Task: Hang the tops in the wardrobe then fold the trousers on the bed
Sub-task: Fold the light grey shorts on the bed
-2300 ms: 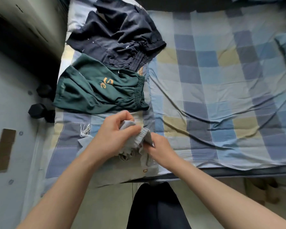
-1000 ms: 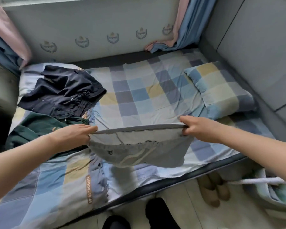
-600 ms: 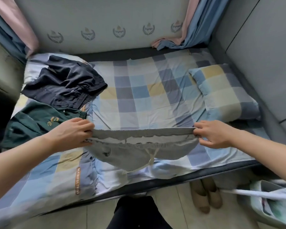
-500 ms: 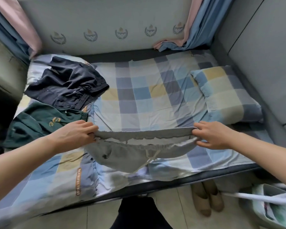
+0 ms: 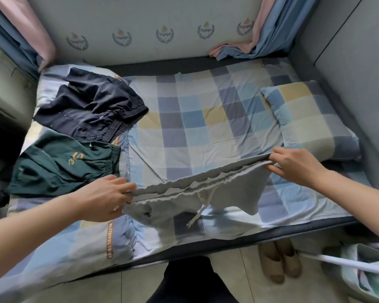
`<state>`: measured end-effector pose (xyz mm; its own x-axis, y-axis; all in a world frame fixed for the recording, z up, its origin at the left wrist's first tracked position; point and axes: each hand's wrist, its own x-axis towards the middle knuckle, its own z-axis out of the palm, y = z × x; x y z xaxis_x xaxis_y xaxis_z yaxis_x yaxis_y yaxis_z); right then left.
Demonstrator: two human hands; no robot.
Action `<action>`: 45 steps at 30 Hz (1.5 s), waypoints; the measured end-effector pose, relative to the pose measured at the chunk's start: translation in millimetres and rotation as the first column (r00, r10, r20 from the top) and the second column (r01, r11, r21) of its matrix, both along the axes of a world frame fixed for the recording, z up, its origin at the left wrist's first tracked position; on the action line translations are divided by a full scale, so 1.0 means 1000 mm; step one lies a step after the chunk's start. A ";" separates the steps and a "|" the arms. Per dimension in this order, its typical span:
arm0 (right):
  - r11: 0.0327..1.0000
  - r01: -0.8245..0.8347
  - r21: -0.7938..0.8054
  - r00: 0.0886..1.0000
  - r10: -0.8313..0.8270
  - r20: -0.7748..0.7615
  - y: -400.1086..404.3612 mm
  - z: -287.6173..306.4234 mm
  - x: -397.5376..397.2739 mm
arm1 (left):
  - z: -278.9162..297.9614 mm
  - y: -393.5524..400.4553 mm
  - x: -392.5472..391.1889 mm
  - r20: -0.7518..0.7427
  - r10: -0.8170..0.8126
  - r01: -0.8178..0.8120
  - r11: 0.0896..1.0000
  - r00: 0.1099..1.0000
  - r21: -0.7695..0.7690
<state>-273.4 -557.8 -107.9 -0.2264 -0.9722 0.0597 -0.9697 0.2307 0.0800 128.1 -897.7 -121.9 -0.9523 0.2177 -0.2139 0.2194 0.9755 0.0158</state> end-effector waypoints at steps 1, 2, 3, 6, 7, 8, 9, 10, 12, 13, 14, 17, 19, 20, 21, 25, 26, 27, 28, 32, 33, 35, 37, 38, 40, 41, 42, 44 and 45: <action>1.000 0.029 -0.001 1.000 -0.029 -0.007 -0.004 0.001 0.000 | 0.000 -0.004 -0.003 -0.024 0.024 -0.024 1.000 0.999 0.019; 0.997 0.071 -0.005 0.997 -0.071 0.004 -0.009 0.001 0.000 | -0.001 -0.011 -0.007 -0.052 0.068 -0.065 0.996 0.996 0.055; 0.993 0.120 -0.016 0.992 -0.119 0.044 -0.013 0.001 -0.001 | 0.000 -0.017 -0.012 -0.077 0.145 -0.135 0.984 0.987 0.115; 0.945 0.322 -0.060 0.899 -0.285 0.332 -0.028 -0.001 0.003 | 0.006 -0.040 -0.028 -0.084 0.458 -0.378 0.812 0.885 0.445; 0.919 0.389 -0.069 0.841 -0.324 0.434 -0.032 -0.001 0.006 | 0.009 -0.046 -0.032 -0.073 0.562 -0.438 0.714 0.824 0.546; 0.891 0.448 -0.077 0.783 -0.350 0.515 -0.036 -0.002 0.011 | 0.010 -0.052 -0.035 -0.049 0.659 -0.490 0.606 0.751 0.627; 0.864 0.497 -0.079 0.727 -0.365 0.581 -0.040 -0.004 0.015 | 0.010 -0.057 -0.038 -0.012 0.728 -0.522 0.503 0.685 0.688; 0.845 0.529 -0.076 0.678 -0.368 0.636 -0.044 -0.006 0.020 | 0.010 -0.062 -0.041 0.025 0.769 -0.540 0.424 0.639 0.727; 0.823 0.563 -0.077 0.607 -0.349 0.714 -0.049 -0.009 0.029 | 0.012 -0.065 -0.045 0.100 0.783 -0.542 0.326 0.614 0.774; 0.816 0.573 -0.074 0.578 -0.338 0.743 -0.051 -0.012 0.031 | 0.013 -0.067 -0.045 0.143 0.766 -0.545 0.299 0.627 0.784; 0.821 0.567 -0.064 0.553 -0.322 0.769 -0.051 -0.013 0.032 | 0.012 -0.069 -0.043 0.193 0.740 -0.567 0.293 0.644 0.770; 0.885 0.466 0.007 0.490 -0.265 0.830 -0.045 -0.021 0.034 | 0.003 -0.077 -0.031 0.391 0.636 -0.711 0.383 0.666 0.590; 0.915 0.390 0.099 0.412 -0.270 0.870 -0.035 -0.026 0.034 | 0.000 -0.072 -0.022 0.529 0.596 -0.790 0.361 0.605 0.497; 0.922 0.354 0.159 0.366 -0.293 0.883 -0.029 -0.027 0.035 | -0.001 -0.066 -0.017 0.597 0.584 -0.829 0.295 0.550 0.474; 0.922 0.320 0.218 0.323 -0.322 0.890 -0.025 -0.028 0.035 | -0.002 -0.058 -0.014 0.667 0.561 -0.865 0.217 0.490 0.453; 0.842 0.164 0.514 0.118 -0.534 0.837 -0.010 -0.023 0.025 | -0.004 -0.028 -0.007 0.914 0.299 -0.961 0.038 0.274 0.275; 0.820 0.119 0.560 0.064 -0.569 0.820 -0.008 -0.021 0.021 | -0.002 -0.023 -0.007 0.939 0.254 -0.972 0.018 0.230 0.233; 0.804 0.082 0.588 0.026 -0.592 0.806 -0.006 -0.019 0.016 | -0.001 -0.020 -0.008 0.953 0.223 -0.978 -0.005 0.203 0.210; 0.795 0.057 0.604 0.004 -0.606 0.796 -0.005 -0.017 0.011 | 0.001 -0.017 -0.011 0.962 0.202 -0.980 -0.031 0.185 0.195; 0.781 0.052 0.623 -0.069 -0.619 0.782 -0.016 -0.006 -0.007 | -0.005 -0.026 -0.023 0.968 0.160 -0.971 -0.107 0.194 0.212; 0.772 0.064 0.632 -0.083 -0.627 0.774 -0.022 -0.009 -0.014 | -0.013 -0.031 -0.027 0.968 0.153 -0.966 -0.138 0.199 0.220; 0.750 0.138 0.647 -0.086 -0.641 0.762 -0.035 -0.024 -0.025 | -0.036 -0.042 -0.038 0.956 0.196 -0.940 -0.220 0.219 0.260; 0.737 0.243 0.631 -0.073 -0.634 0.770 -0.050 -0.056 -0.036 | -0.079 -0.051 -0.052 0.901 0.388 -0.899 -0.296 0.196 0.323; 0.735 0.289 0.613 -0.058 -0.626 0.778 -0.057 -0.079 -0.040 | -0.107 -0.053 -0.058 0.857 0.491 -0.872 -0.340 0.155 0.352; 0.730 0.376 0.571 -0.027 -0.607 0.794 -0.069 -0.128 -0.042 | -0.159 -0.048 -0.070 0.783 0.613 -0.827 -0.383 0.104 0.410; 0.724 0.414 0.552 -0.014 -0.602 0.799 -0.077 -0.167 -0.045 | -0.197 -0.045 -0.078 0.750 0.655 -0.818 -0.381 0.091 0.432; 0.722 0.445 0.531 0.004 -0.594 0.804 -0.082 -0.196 -0.046 | -0.226 -0.040 -0.083 0.718 0.692 -0.814 -0.371 0.080 0.448; 0.715 0.474 0.513 0.028 -0.595 0.803 -0.093 -0.268 -0.045 | -0.295 -0.033 -0.090 0.697 0.713 -0.821 -0.355 0.071 0.447; 0.702 0.497 0.510 0.035 -0.604 0.797 -0.096 -0.292 -0.043 | -0.320 -0.030 -0.093 0.692 0.718 -0.834 -0.332 0.080 0.441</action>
<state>-316.6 -654.2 -399.9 -0.5425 -0.5235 -0.6570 0.0111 0.7775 -0.6287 35.3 -927.5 -442.2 -0.3744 -0.6250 -0.6850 -0.7874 -0.1759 0.5908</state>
